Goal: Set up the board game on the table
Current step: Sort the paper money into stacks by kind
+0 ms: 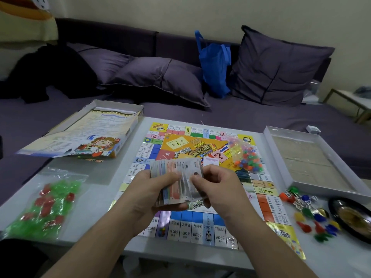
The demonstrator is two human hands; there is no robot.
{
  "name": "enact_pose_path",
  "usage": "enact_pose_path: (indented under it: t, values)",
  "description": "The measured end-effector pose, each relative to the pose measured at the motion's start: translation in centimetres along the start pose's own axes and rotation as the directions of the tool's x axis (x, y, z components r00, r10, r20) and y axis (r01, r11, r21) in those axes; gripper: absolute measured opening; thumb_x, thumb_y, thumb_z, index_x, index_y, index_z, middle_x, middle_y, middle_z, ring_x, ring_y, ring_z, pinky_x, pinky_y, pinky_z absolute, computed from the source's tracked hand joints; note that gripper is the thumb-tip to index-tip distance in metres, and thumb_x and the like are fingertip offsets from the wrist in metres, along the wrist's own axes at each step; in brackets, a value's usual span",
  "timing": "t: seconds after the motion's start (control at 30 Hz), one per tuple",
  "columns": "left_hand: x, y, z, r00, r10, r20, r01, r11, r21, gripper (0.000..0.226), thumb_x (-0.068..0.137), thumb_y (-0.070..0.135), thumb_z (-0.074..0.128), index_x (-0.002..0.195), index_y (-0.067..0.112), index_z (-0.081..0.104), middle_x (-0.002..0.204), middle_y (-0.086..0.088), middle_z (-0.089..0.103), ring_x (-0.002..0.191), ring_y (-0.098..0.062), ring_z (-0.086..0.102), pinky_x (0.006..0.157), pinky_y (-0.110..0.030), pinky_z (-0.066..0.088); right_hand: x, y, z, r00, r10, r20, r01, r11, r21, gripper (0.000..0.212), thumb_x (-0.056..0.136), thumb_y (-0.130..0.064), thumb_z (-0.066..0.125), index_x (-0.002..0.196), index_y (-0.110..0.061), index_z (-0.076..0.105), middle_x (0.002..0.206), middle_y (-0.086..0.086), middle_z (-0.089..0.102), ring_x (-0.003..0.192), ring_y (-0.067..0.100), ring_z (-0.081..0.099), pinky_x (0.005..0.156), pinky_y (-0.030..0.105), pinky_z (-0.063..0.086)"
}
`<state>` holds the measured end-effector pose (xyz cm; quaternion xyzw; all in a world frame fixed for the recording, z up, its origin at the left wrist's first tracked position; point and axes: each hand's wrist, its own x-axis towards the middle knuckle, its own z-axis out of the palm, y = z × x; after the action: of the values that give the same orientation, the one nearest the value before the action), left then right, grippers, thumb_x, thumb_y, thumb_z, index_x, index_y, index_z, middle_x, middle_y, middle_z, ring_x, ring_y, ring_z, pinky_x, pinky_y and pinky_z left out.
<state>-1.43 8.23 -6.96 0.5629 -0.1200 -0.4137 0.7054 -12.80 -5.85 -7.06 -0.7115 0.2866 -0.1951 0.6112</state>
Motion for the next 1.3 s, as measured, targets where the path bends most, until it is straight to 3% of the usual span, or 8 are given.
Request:
enact_pose_path:
  t: [0.23,0.3,0.43,0.6,0.7,0.8,1.13,1.3]
  values:
    - [0.3,-0.7,1.1,1.0,0.005,-0.023,-0.003,0.998,0.057,0.031,0.09,0.003,0.074,0.12,-0.001,0.066,0.102,-0.024,0.078,0.089,-0.042,0.077,0.06,-0.044,0.065,-0.4,0.1,-1.6,0.998,0.041,-0.04,-0.042,0.999,-0.003,0.01,0.098,-0.014,0.071,0.09,-0.013,0.076,0.068,0.001,0.068,0.058,0.013,0.057,0.052,0.027,0.045]
    - [0.3,-0.9,1.7,0.999,-0.002,-0.042,0.005,0.997,0.076,0.03,0.089,0.003,0.075,0.117,-0.001,0.067,0.1,-0.023,0.078,0.086,-0.041,0.078,0.059,-0.044,0.066,-0.6,0.1,-2.5,0.996,0.036,-0.082,-0.041,0.998,-0.056,0.011,0.099,-0.016,0.071,0.09,-0.017,0.076,0.072,-0.002,0.073,0.06,0.007,0.064,0.055,0.021,0.05]
    - [0.5,-1.3,3.0,0.996,-0.012,-0.088,0.023,0.991,0.133,0.029,0.089,0.001,0.077,0.115,-0.002,0.066,0.096,-0.022,0.078,0.083,-0.039,0.079,0.06,-0.049,0.066,-0.7,0.6,-6.0,0.977,0.006,-0.215,-0.069,0.956,-0.286,0.013,0.096,-0.021,0.072,0.083,-0.02,0.074,0.076,-0.005,0.075,0.074,0.016,0.071,0.07,0.036,0.057]
    - [0.4,-2.3,5.3,0.998,-0.042,-0.047,0.051,0.98,0.191,0.025,0.09,0.001,0.076,0.113,0.0,0.067,0.094,-0.021,0.079,0.081,-0.038,0.079,0.063,-0.052,0.066,-2.5,1.5,-11.4,0.953,0.026,-0.301,-0.259,0.585,-0.768,0.025,0.095,-0.02,0.063,0.073,-0.016,0.055,0.07,0.002,0.06,0.061,0.017,0.055,0.05,0.028,0.036]
    - [0.1,-2.6,6.4,0.998,-0.06,-0.015,0.062,0.979,0.194,0.022,0.091,0.0,0.075,0.111,0.001,0.067,0.092,-0.02,0.079,0.08,-0.038,0.079,0.061,-0.051,0.066,-3.4,3.3,-12.7,0.94,0.075,-0.333,-0.337,0.367,-0.867,0.02,0.096,-0.024,0.061,0.078,-0.018,0.054,0.075,0.001,0.062,0.068,0.017,0.062,0.05,0.028,0.043]
    - [-0.1,-3.0,7.2,0.998,-0.066,-0.004,0.066,0.976,0.209,0.02,0.091,-0.001,0.074,0.11,0.001,0.067,0.091,-0.02,0.079,0.079,-0.038,0.079,0.059,-0.049,0.066,-3.7,5.0,-13.0,0.933,0.141,-0.331,-0.359,0.298,-0.884,0.017,0.098,-0.022,0.06,0.083,-0.021,0.053,0.081,-0.004,0.06,0.07,0.011,0.059,0.053,0.028,0.045]
    - [-0.7,-4.0,8.1,0.996,-0.084,0.023,0.078,0.974,0.212,0.022,0.091,-0.001,0.074,0.112,-0.002,0.068,0.093,-0.022,0.079,0.081,-0.04,0.078,0.062,-0.051,0.066,-4.5,5.9,-18.1,0.862,0.312,-0.399,-0.506,0.514,-0.693,0.03,0.091,-0.018,0.073,0.07,-0.013,0.052,0.063,0.005,0.051,0.057,0.018,0.048,0.053,0.026,0.034]
    - [-1.1,-4.2,8.6,0.995,-0.097,0.031,0.089,0.974,0.207,0.024,0.09,-0.001,0.075,0.112,-0.003,0.066,0.095,-0.022,0.079,0.084,-0.041,0.078,0.064,-0.053,0.066,-4.7,6.7,-17.9,0.865,0.277,-0.418,-0.499,0.381,-0.779,0.03,0.092,-0.027,0.071,0.073,-0.015,0.051,0.071,-0.001,0.056,0.064,0.013,0.053,0.048,0.025,0.032]
